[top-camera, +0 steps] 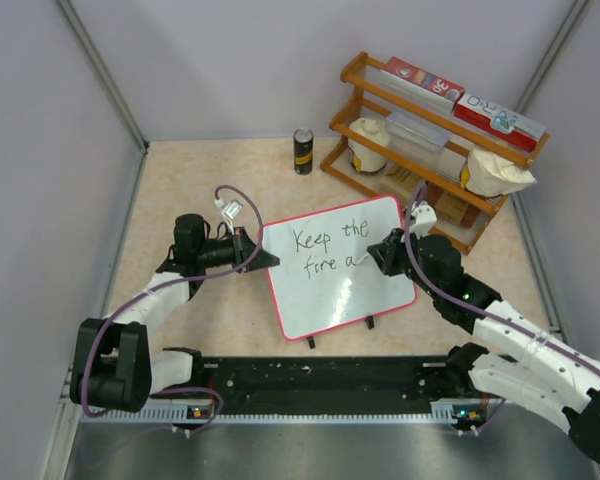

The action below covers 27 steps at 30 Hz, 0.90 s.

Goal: Write a sentence on the whiteboard

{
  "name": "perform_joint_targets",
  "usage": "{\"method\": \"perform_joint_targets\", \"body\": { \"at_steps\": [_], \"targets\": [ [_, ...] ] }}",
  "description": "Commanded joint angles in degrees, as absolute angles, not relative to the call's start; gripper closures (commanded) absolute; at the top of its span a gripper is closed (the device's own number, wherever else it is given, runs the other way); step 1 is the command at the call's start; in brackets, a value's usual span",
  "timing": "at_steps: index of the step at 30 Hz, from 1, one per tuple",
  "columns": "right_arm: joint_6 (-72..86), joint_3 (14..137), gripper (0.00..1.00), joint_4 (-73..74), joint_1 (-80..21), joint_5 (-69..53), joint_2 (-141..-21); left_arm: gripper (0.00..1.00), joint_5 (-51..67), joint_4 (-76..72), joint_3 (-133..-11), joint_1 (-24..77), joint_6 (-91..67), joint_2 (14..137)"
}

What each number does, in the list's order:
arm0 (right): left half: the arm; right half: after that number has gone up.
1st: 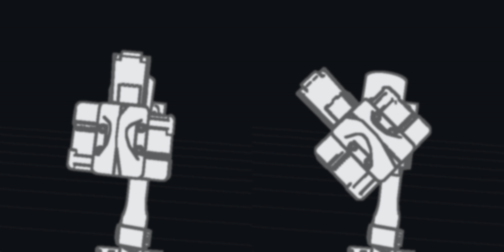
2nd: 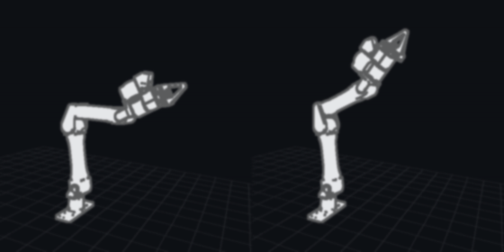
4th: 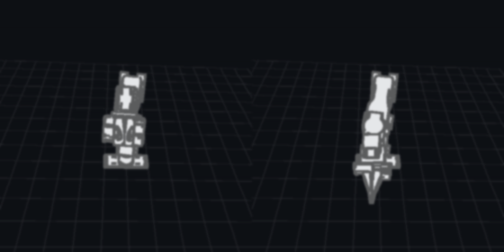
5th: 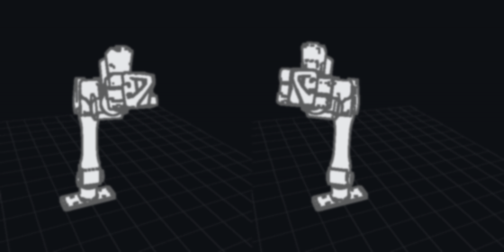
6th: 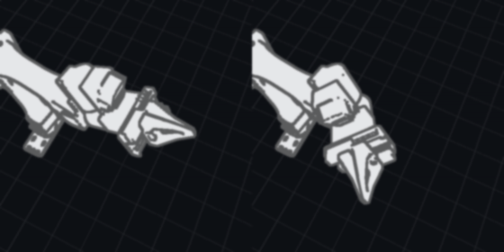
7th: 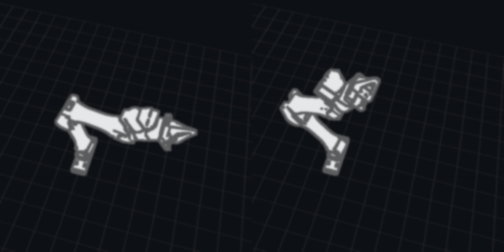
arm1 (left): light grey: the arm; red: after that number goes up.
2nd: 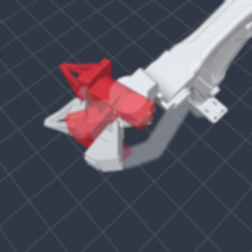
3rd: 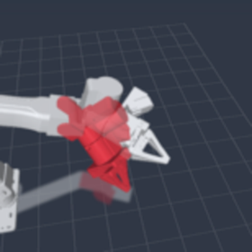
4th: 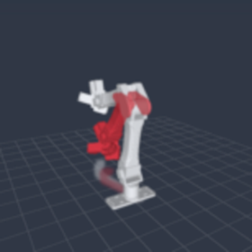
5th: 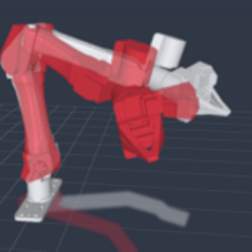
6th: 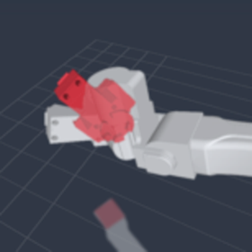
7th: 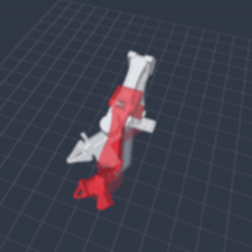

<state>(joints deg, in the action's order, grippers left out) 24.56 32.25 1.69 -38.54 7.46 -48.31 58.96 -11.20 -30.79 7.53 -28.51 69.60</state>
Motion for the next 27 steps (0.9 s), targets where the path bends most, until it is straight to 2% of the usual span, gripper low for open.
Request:
{"method": "perform_joint_targets", "body": {
  "at_steps": [1, 7, 13, 19, 27],
  "targets": [
    [23.64, 32.95, 1.00, 3.51, -38.32, 8.88, -45.10, 1.00, 53.09, -9.76, -29.27, 7.47, -22.06, 69.61],
    [23.91, 38.23, 1.00, 4.31, -38.32, 8.70, -43.24, 1.00, 53.09, -9.67, -29.27, 7.47, -22.06, 69.52],
    [21.97, 42.27, 1.00, 3.34, -37.54, 10.55, -47.36, 1.00, 53.00, -9.67, -29.27, 7.47, -22.06, 69.61],
    [21.45, 43.50, 1.00, 1.23, -36.74, 9.41, -52.02, 1.00, 53.00, -9.76, -29.00, 7.47, -22.06, 69.43],
    [22.15, 41.31, 1.00, 0.88, -36.30, 9.67, -52.56, 1.00, 53.00, -9.67, -29.18, 7.47, -22.06, 69.35]
  ]
}}
